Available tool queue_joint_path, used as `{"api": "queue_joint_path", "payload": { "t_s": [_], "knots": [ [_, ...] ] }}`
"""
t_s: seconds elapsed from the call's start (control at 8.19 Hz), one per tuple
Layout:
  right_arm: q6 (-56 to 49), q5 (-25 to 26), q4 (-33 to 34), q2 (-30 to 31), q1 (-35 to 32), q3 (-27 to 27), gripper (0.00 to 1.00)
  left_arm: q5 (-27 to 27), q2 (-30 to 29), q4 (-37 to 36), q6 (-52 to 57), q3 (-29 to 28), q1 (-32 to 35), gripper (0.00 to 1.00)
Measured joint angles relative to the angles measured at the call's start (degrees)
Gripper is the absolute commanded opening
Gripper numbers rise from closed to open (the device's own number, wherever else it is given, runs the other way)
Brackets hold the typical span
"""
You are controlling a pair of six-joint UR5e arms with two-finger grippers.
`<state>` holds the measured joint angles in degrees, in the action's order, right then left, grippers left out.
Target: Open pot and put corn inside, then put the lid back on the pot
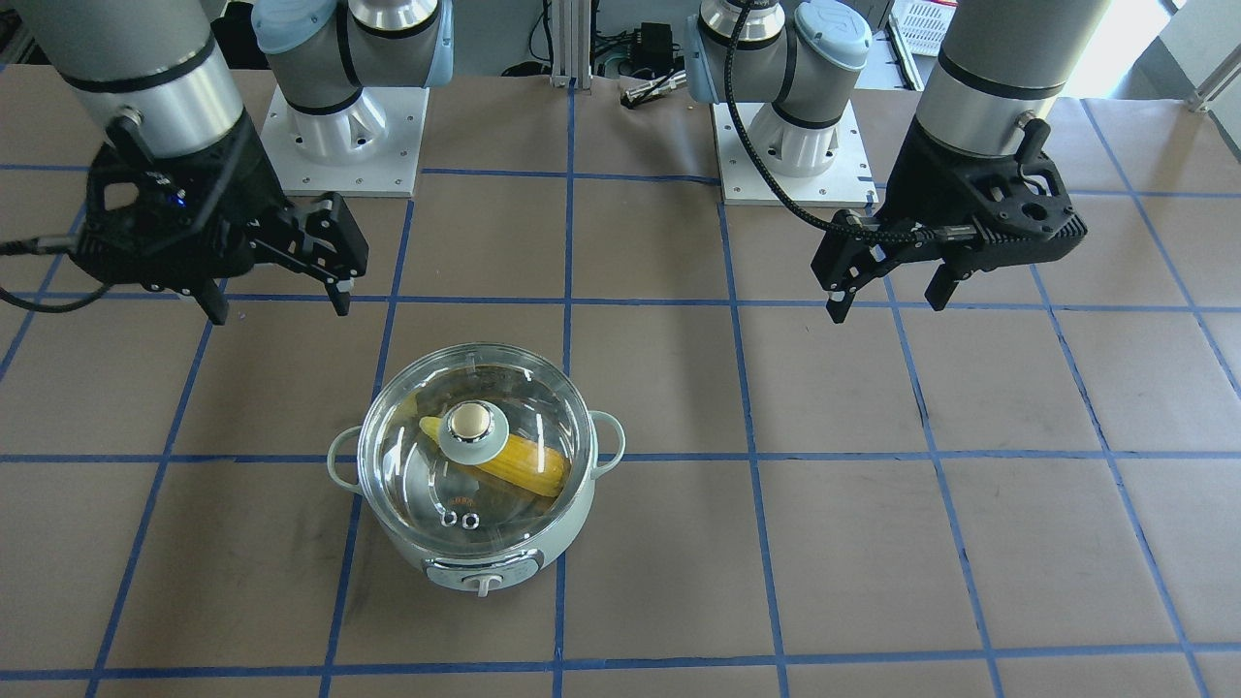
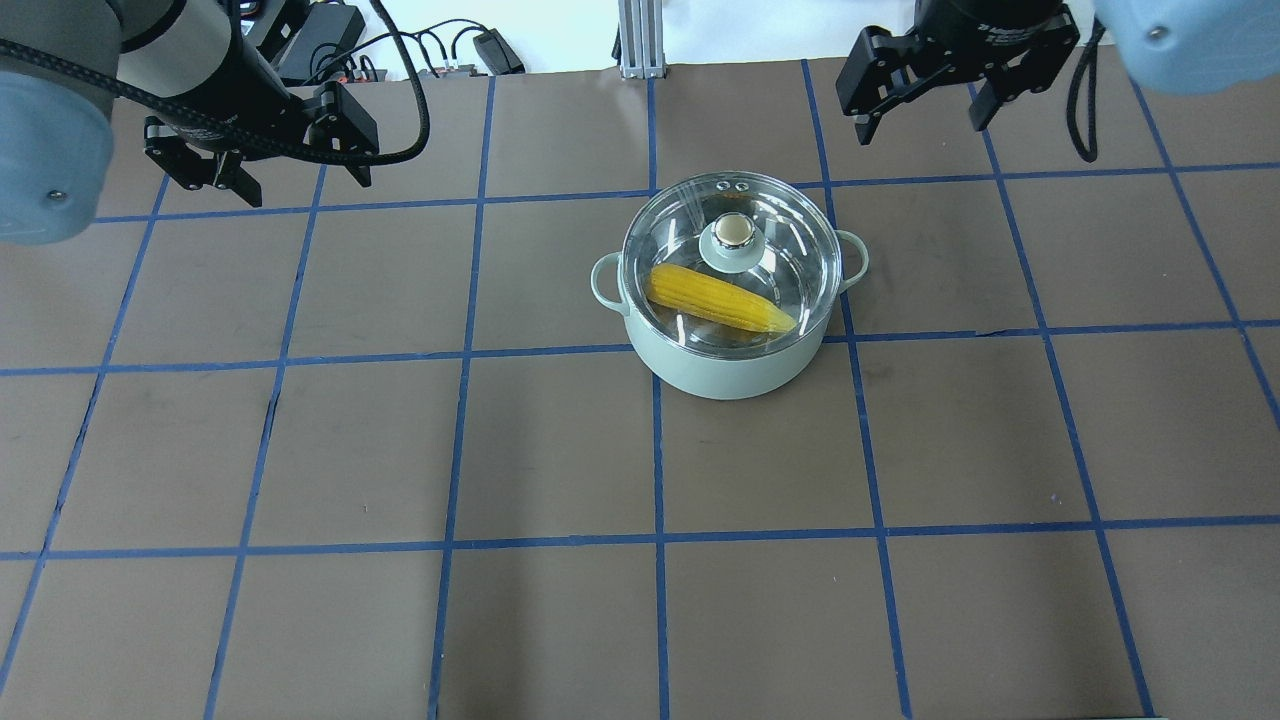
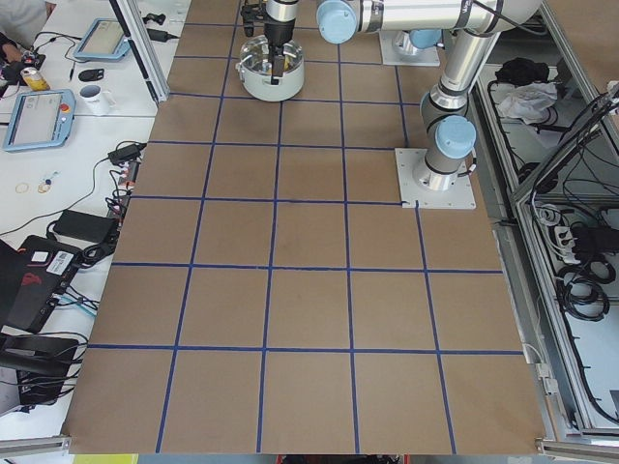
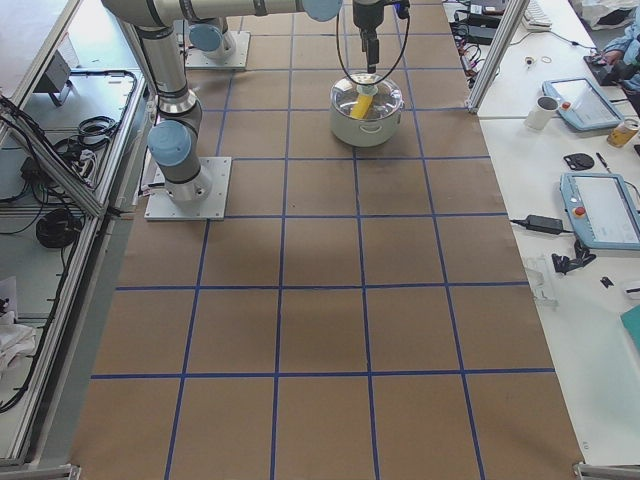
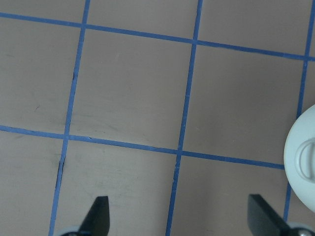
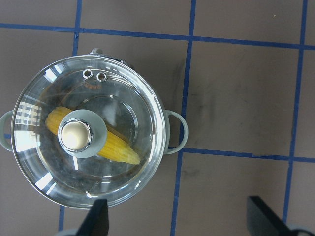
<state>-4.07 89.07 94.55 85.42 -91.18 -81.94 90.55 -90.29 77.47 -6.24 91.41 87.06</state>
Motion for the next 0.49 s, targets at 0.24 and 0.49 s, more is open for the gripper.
{"api": "queue_joint_path", "payload": {
  "t_s": [0.24,0.49],
  "knots": [
    [-1.93,0.37,-1.29,1.87,1.20,-0.27,1.00,0.04,0.12,0.11,0.53,0.00,0.09,1.00],
    [-2.84,0.59,-2.20,2.93,1.59,-0.38,1.00,0.17,0.43,0.17,3.14,0.00,0.12,1.00]
  ]
}}
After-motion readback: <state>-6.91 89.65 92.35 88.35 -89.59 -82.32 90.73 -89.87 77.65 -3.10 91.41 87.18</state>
